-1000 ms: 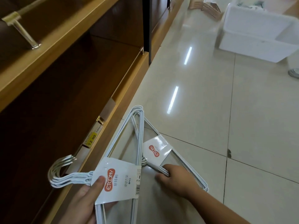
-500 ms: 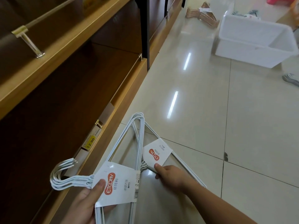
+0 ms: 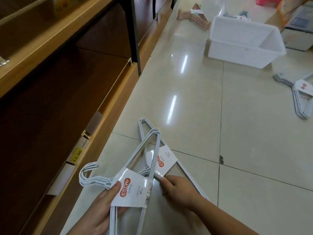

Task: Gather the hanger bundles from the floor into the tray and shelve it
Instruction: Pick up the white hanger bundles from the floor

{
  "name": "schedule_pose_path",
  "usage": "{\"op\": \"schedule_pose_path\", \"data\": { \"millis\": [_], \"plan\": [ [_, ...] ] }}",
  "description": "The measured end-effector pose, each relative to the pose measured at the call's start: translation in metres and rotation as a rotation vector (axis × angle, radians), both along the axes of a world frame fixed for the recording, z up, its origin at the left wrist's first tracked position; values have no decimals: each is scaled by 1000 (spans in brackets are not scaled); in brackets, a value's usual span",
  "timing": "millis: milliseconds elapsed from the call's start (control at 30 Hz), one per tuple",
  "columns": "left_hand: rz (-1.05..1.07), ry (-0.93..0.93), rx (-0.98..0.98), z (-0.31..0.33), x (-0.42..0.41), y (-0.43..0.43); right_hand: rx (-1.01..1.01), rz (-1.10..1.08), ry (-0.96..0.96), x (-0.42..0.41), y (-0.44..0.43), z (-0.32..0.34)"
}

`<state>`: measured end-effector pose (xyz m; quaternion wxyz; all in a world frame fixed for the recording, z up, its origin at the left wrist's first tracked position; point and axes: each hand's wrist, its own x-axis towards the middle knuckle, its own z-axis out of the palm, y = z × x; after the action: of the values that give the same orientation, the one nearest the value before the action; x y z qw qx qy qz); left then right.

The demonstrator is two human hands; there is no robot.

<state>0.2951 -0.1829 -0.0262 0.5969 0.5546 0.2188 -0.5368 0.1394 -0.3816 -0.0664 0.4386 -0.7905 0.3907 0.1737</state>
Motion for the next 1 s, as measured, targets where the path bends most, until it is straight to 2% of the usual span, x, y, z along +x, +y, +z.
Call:
{"op": "schedule_pose_path", "data": {
  "millis": [167, 300, 367, 467, 533, 867, 1000],
  "plan": [
    [-5, 4, 31, -8, -2, -4, -77, 102, 18, -10, -12, 12],
    [28, 8, 45, -9, -3, -3, -414, 26, -51, -20, -39, 22],
    [41, -2, 57, -8, -3, -1, -487, -3, -36, -19, -54, 15],
    [64, -17, 68, -9, -3, -1, -313, 72, 94, -11, -59, -1],
    [59, -24, 57, -8, -5, -3, -233, 68, 112, -2, -54, -10],
    [-1, -61, 128, 2, -2, -10, 66, -415, -119, 10, -49, -7],
    [-99, -98, 128, 22, 2, -22, 379, -522, -208, -2, -67, 12]
  ]
}}
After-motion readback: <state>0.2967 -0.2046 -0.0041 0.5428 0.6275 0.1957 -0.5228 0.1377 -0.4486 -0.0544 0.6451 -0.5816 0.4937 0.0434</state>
